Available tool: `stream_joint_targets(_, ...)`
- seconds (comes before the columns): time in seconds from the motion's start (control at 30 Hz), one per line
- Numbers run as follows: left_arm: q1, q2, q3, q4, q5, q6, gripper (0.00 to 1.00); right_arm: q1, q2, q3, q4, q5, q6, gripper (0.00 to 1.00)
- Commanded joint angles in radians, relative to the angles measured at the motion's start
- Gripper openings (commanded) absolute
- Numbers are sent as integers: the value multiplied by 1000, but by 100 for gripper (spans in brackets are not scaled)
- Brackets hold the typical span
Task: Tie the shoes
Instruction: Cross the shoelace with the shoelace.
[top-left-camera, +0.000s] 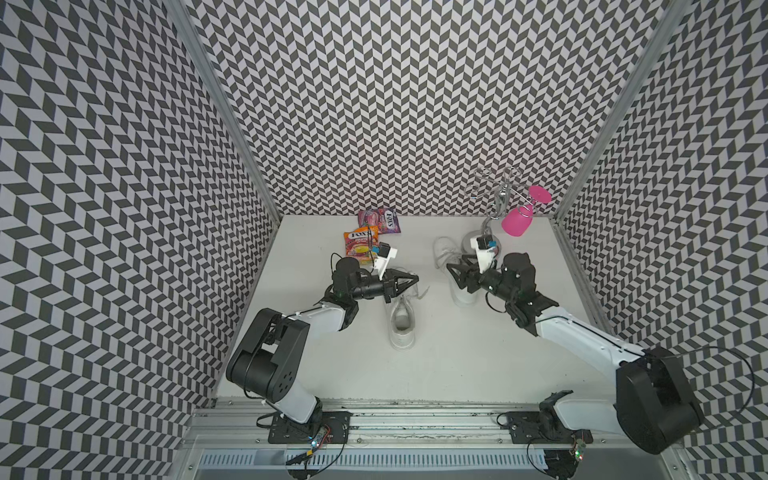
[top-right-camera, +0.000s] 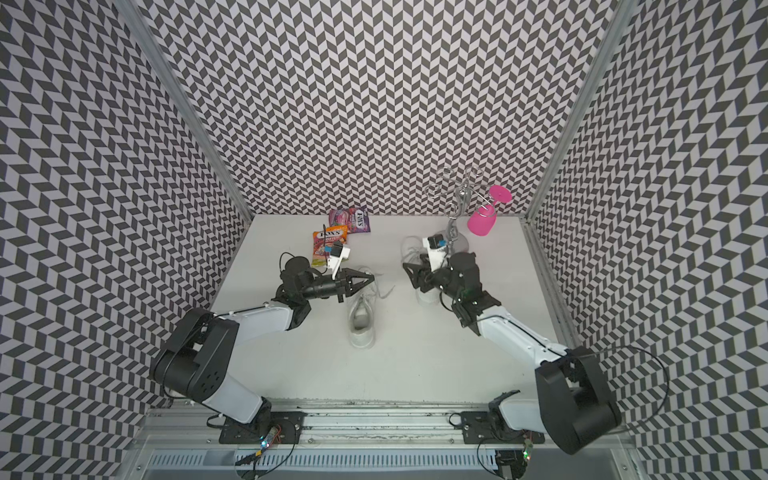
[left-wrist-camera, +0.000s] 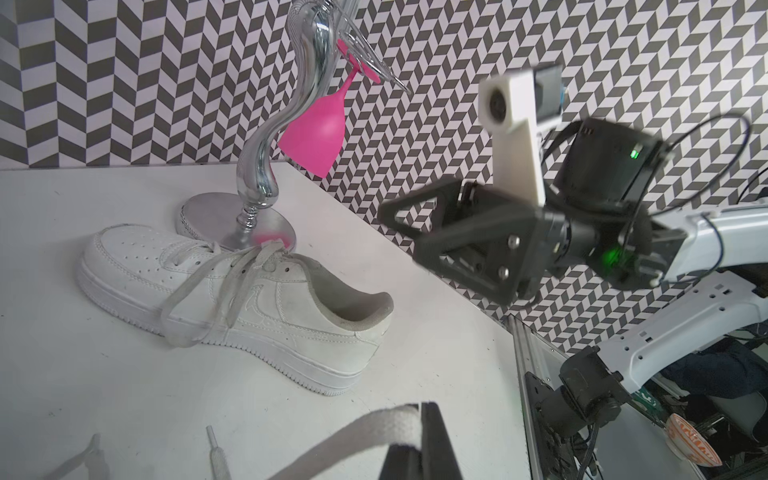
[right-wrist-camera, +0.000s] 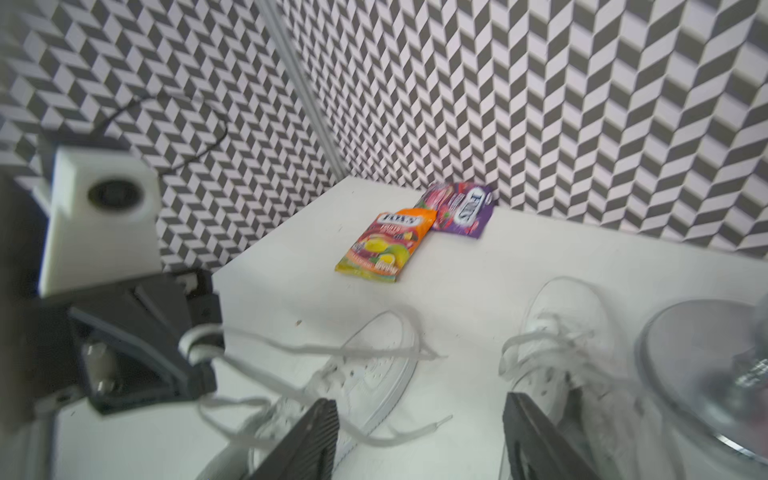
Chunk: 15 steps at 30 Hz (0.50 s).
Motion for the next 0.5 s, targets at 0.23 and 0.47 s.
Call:
stream_joint_targets(0.23, 4, 17, 27, -12, 12, 11, 4, 118, 205, -12, 217, -101, -115, 66)
stream_joint_targets(0.47, 5, 19, 27, -13, 11, 6, 4, 163, 352, 95, 193, -73, -131, 67)
